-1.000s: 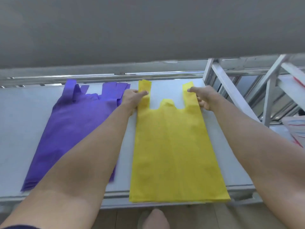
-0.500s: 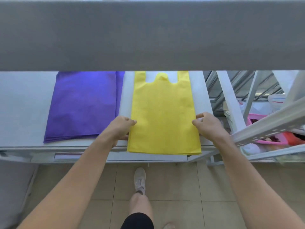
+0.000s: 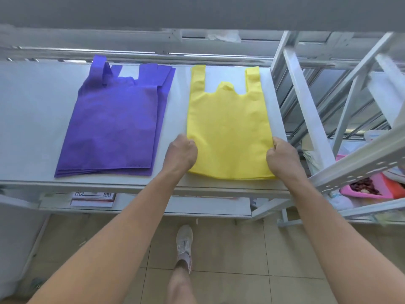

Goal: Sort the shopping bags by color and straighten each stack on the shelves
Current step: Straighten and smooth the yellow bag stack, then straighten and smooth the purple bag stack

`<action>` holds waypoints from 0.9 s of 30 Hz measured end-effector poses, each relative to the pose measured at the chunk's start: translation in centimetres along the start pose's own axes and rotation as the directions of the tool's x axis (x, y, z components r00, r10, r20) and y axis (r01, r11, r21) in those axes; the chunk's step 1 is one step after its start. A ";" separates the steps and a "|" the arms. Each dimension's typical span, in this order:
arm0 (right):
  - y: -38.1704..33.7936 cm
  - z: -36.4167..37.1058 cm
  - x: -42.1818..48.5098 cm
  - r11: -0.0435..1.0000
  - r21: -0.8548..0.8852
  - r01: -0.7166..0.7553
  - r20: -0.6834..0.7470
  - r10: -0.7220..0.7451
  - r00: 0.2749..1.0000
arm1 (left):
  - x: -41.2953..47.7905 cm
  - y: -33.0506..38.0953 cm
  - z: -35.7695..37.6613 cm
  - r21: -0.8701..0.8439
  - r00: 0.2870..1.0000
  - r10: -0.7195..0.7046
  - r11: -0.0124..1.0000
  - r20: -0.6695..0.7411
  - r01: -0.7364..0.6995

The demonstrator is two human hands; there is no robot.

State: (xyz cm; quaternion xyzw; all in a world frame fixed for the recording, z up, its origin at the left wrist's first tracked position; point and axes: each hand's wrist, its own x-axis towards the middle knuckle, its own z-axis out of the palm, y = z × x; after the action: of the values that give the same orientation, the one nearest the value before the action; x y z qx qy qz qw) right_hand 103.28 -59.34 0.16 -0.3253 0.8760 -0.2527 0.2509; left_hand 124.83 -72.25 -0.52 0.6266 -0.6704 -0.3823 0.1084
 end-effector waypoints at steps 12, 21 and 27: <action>0.3 0.4 1.3 0.986 -0.166 -0.012 -0.035 0.007 0.999 | 0.6 -0.6 0.1 -0.059 0.992 0.042 0.997 -0.120 -0.049; -6.3 1.0 -6.8 0.924 -0.296 0.241 0.075 -0.229 0.970 | -4.7 -7.8 -9.8 0.031 0.964 0.119 0.993 -0.236 -0.115; -15.6 7.7 -10.4 0.967 -0.005 0.254 0.326 -0.239 0.915 | -1.8 -14.8 -17.2 0.178 0.928 -0.016 0.980 -0.373 0.088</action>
State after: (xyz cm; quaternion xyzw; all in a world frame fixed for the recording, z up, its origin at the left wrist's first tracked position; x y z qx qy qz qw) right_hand 121.68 -64.55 6.74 -0.4759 0.7807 -0.2049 0.3493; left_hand 147.16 -75.91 2.30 0.7125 -0.6546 -0.1939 0.1618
